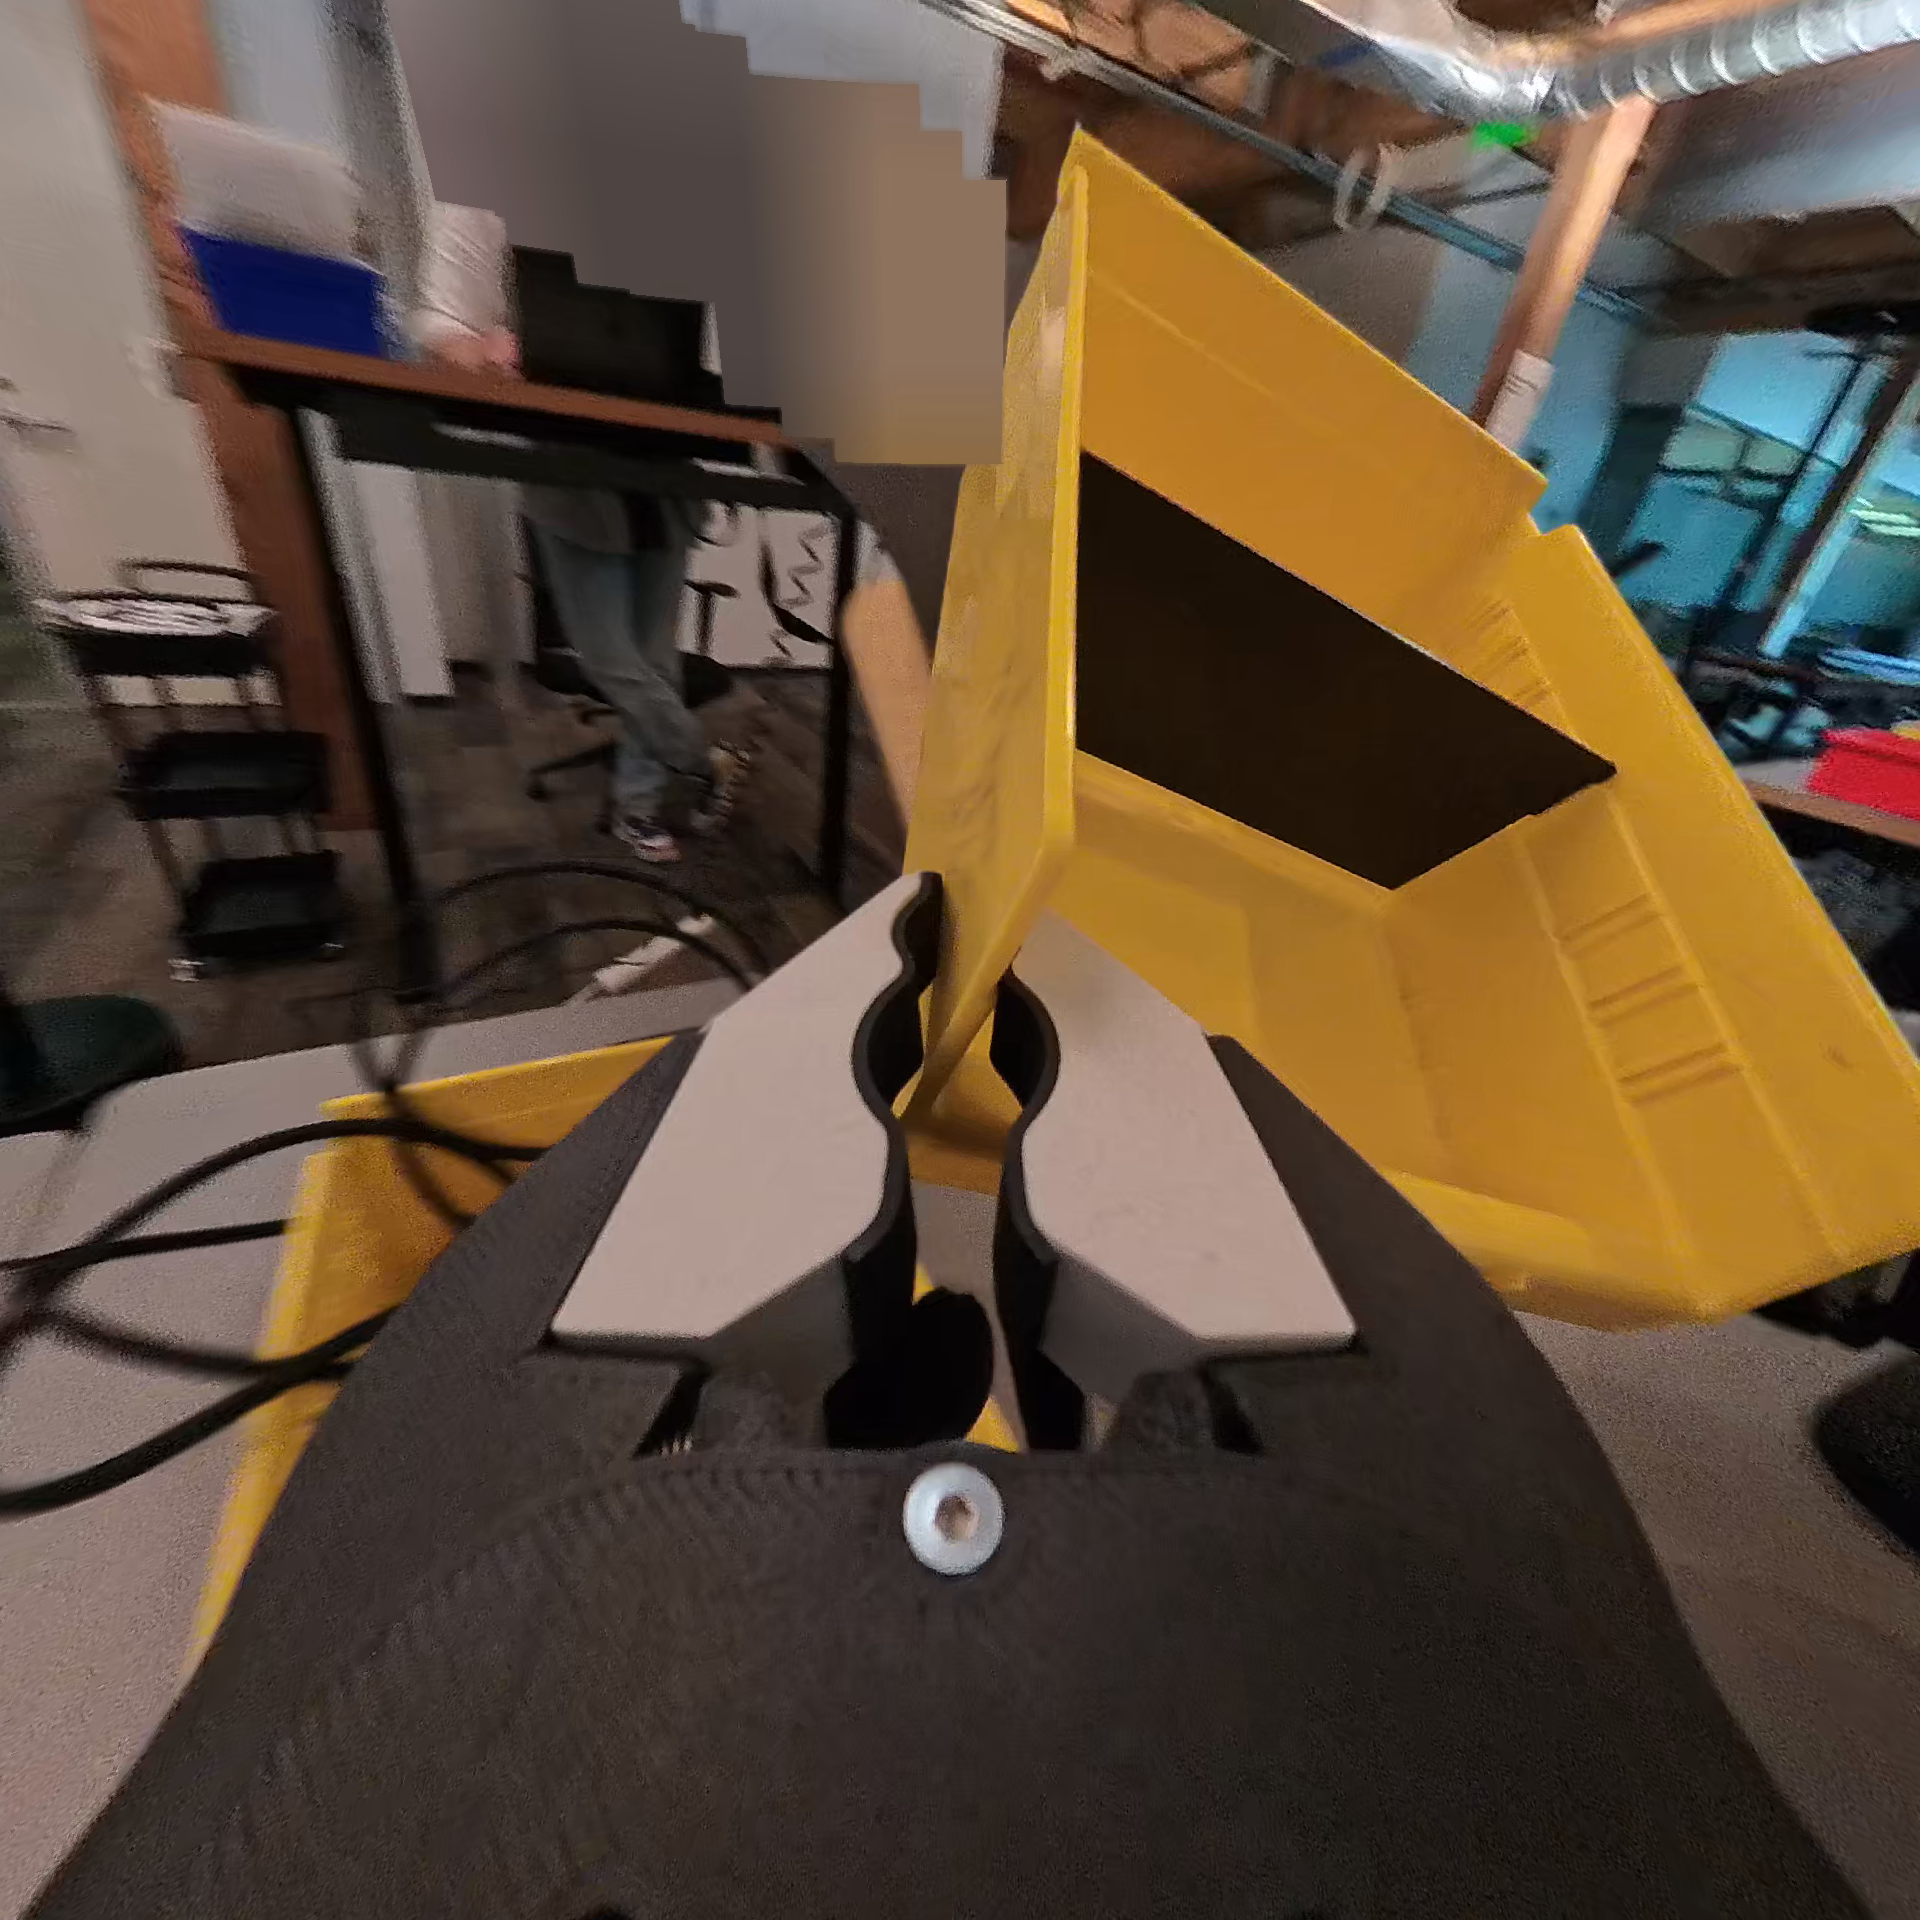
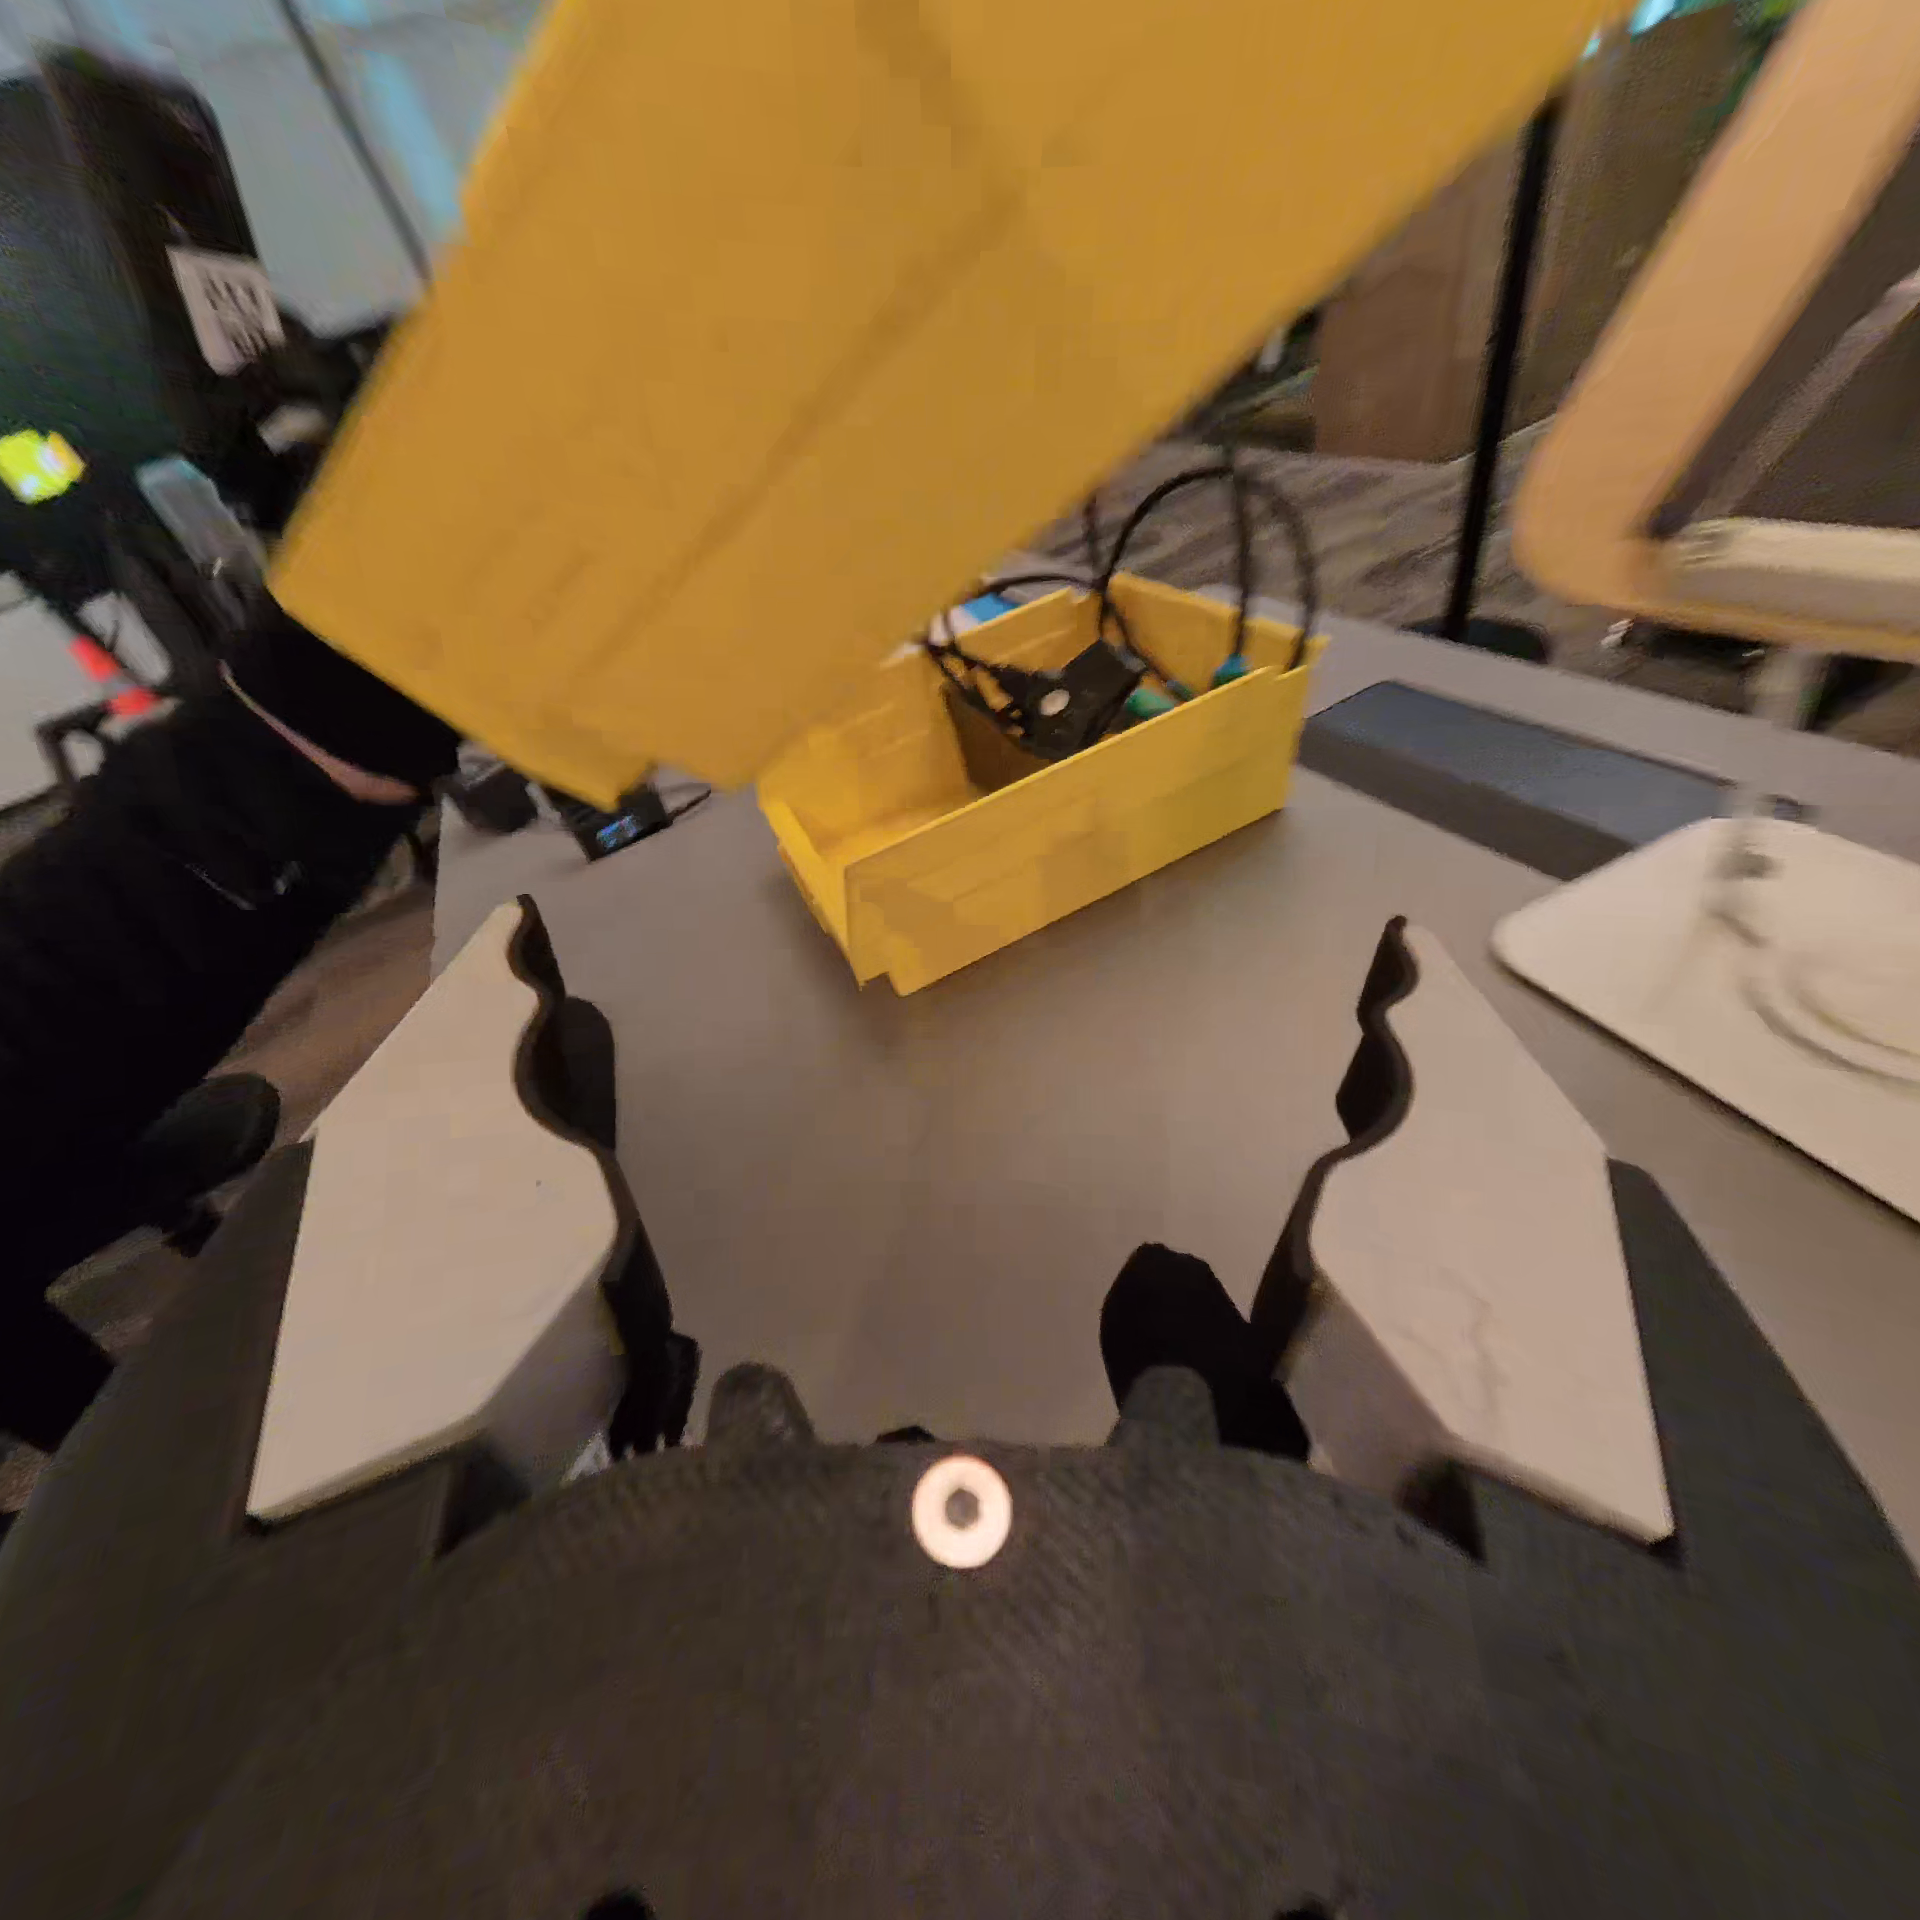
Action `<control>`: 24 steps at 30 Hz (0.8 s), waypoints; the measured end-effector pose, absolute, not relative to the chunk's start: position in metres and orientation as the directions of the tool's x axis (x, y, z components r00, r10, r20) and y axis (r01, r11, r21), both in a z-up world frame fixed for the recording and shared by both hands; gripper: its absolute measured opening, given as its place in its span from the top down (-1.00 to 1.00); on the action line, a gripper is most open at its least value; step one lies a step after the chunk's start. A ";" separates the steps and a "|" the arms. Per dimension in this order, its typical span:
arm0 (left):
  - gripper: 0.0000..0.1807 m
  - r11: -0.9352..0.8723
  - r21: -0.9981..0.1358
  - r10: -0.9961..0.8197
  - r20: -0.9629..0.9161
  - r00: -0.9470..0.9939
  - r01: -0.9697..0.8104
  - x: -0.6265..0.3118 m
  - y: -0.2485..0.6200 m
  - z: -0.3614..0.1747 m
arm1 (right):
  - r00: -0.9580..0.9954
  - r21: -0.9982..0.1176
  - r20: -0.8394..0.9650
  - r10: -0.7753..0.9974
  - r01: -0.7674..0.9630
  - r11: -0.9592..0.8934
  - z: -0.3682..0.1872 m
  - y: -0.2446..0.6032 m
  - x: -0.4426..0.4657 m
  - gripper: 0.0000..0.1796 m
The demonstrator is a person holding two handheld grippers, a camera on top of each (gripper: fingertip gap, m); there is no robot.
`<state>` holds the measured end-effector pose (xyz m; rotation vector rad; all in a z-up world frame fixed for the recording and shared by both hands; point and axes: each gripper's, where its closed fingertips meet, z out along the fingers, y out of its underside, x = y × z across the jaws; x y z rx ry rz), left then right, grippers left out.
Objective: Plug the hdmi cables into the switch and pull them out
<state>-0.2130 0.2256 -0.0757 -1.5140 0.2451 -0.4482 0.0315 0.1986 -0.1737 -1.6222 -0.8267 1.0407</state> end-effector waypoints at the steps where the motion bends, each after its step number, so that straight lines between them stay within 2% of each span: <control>1: 0.96 -0.023 -0.993 -0.461 0.113 0.880 0.116 -0.188 0.232 -0.083 | 0.435 -0.964 -0.246 0.866 -0.014 -0.266 -0.167 0.198 0.057 -0.64; 6: 0.96 -0.124 -0.991 -0.584 0.112 0.804 0.047 -0.064 0.264 -0.128 | 0.643 -0.962 -0.272 0.716 -0.156 -0.226 -0.163 0.190 0.168 -0.61; 14: 0.95 -0.310 -0.950 -0.685 0.237 0.689 0.018 0.097 0.290 -0.222 | 0.721 -0.929 -0.367 0.588 -0.321 -0.186 -0.180 0.174 0.245 -0.63; 19: 0.95 -0.440 -0.898 -0.667 0.350 0.658 0.031 0.149 0.296 -0.281 | 0.766 -0.909 -0.417 0.488 -0.358 -0.215 -0.213 0.192 0.273 -0.74; 24: 0.92 -0.484 -0.874 -0.659 0.386 0.645 0.027 0.174 0.298 -0.309 | 0.783 -0.880 -0.472 0.405 -0.392 -0.269 -0.241 0.209 0.297 -0.77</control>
